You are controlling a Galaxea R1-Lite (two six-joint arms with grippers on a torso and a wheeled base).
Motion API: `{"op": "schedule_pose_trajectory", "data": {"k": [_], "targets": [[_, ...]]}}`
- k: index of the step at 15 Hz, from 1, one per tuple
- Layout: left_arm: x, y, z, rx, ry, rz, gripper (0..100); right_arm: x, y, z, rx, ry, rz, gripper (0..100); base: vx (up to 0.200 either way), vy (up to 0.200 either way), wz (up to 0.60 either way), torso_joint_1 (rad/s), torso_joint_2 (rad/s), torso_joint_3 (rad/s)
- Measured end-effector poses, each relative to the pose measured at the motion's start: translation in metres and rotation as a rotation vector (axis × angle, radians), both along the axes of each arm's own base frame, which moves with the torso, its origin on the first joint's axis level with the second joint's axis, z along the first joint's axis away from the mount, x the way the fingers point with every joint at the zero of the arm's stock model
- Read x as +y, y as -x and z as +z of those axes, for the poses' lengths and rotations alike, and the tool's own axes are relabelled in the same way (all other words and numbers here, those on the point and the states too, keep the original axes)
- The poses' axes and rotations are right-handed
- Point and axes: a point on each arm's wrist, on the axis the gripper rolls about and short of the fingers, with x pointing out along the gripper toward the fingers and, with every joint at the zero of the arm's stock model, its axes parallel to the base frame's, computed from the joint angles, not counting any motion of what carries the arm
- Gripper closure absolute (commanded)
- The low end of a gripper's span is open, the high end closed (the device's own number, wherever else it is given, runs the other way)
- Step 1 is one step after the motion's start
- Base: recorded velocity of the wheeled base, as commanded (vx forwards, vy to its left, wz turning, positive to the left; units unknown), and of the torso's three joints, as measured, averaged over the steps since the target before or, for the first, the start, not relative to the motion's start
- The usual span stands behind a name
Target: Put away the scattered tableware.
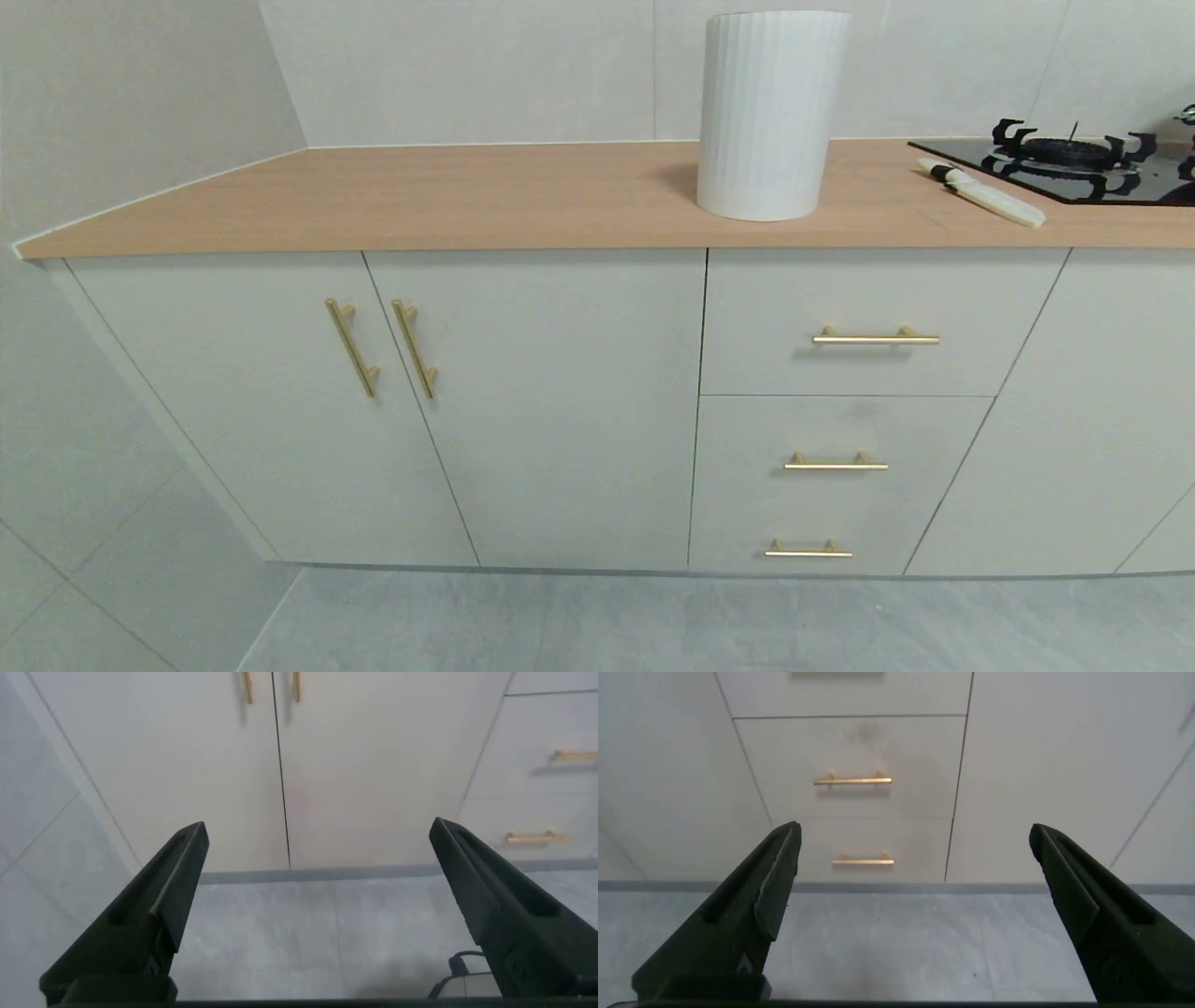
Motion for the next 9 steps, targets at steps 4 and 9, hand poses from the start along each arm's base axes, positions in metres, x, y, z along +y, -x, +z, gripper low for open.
{"op": "schedule_pose_trajectory", "data": {"k": [4, 9], "targets": [[0.0, 0.0, 0.0, 0.0, 0.0, 0.0, 0, 0.0, 0.0, 0.0, 0.0, -0.001, 0.0, 0, 0.2, 0.0, 0.0, 0.002, 0.0, 0.002], [0.0, 0.0, 0.0, 0.0, 0.002, 0.0, 0, 0.0, 0.0, 0.0, 0.0, -0.002, -0.002, 0, 0.2, 0.0, 0.0, 0.002, 0.0, 0.001]]}}
